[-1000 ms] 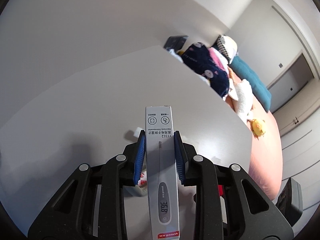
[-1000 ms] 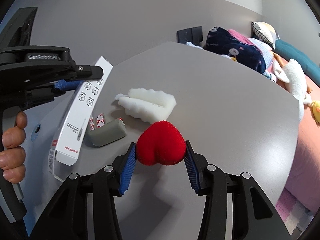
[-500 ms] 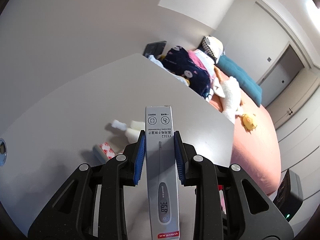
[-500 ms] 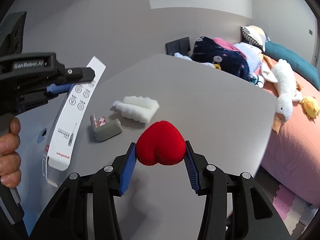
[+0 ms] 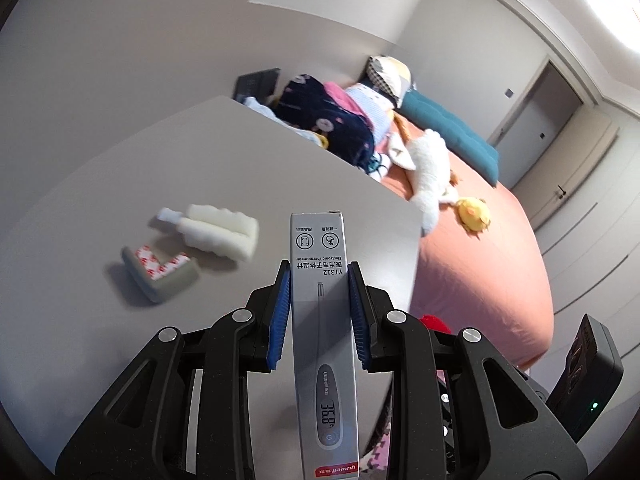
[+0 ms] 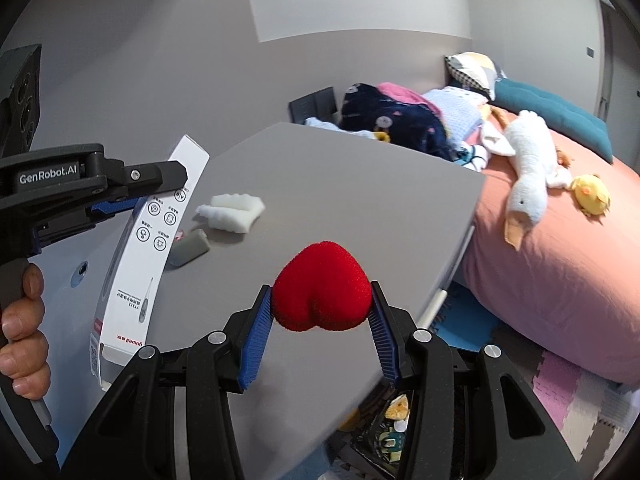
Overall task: Collect trash
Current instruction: 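Carry the thermometer box and red heart toward the black bin, then open both grippers over the bin to drop box and heart, then move both open grippers back over the table toward the foam and corner guard, then grasp the grey corner guard with the left gripper while the right grasps the white foam, then carry the grey corner guard and white foam over the black bin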
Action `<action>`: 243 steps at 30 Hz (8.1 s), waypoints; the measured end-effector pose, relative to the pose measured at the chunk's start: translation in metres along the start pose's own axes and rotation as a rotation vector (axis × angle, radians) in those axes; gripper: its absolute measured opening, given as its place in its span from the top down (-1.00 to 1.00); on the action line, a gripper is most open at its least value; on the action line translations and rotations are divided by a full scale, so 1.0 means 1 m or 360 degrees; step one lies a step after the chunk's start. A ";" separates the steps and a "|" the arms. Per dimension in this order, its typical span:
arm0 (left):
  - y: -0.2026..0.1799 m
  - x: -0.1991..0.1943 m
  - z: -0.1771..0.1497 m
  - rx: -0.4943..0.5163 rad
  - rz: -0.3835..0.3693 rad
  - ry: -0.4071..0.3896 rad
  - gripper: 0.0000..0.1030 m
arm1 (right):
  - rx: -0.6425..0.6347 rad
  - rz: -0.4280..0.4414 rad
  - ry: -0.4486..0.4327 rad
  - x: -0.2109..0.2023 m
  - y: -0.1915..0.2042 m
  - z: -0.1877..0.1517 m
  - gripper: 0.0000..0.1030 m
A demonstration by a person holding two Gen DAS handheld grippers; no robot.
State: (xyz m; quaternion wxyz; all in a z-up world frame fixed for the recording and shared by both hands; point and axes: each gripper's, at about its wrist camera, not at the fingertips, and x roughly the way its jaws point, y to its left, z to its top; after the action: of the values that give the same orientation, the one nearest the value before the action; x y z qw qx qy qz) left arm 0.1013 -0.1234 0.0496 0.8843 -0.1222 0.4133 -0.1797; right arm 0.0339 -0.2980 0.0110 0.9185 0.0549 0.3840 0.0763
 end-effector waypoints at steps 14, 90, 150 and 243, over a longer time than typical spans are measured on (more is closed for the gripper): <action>-0.066 0.007 -0.031 0.0145 -0.0095 0.0073 0.47 | 0.0135 -0.0090 -0.0060 -0.040 -0.051 -0.020 0.06; -0.148 0.059 -0.109 0.0636 0.0145 0.0246 -0.83 | 0.0656 -0.0401 -0.0113 -0.091 -0.178 -0.069 -0.54; 0.107 0.081 -0.034 0.0214 0.0629 0.0236 -0.83 | 0.0127 -0.0025 0.0137 0.088 0.005 0.029 -0.71; 0.015 0.002 -0.064 0.0384 0.0490 0.0075 -0.55 | 0.0024 0.0089 0.0116 0.005 -0.013 0.010 0.32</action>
State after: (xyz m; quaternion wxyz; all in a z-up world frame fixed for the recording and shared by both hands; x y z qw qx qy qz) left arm 0.0561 -0.1148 0.0022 0.8997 0.0535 0.4231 -0.0932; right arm 0.0455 -0.3105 0.0127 0.9011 0.0696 0.4160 0.1011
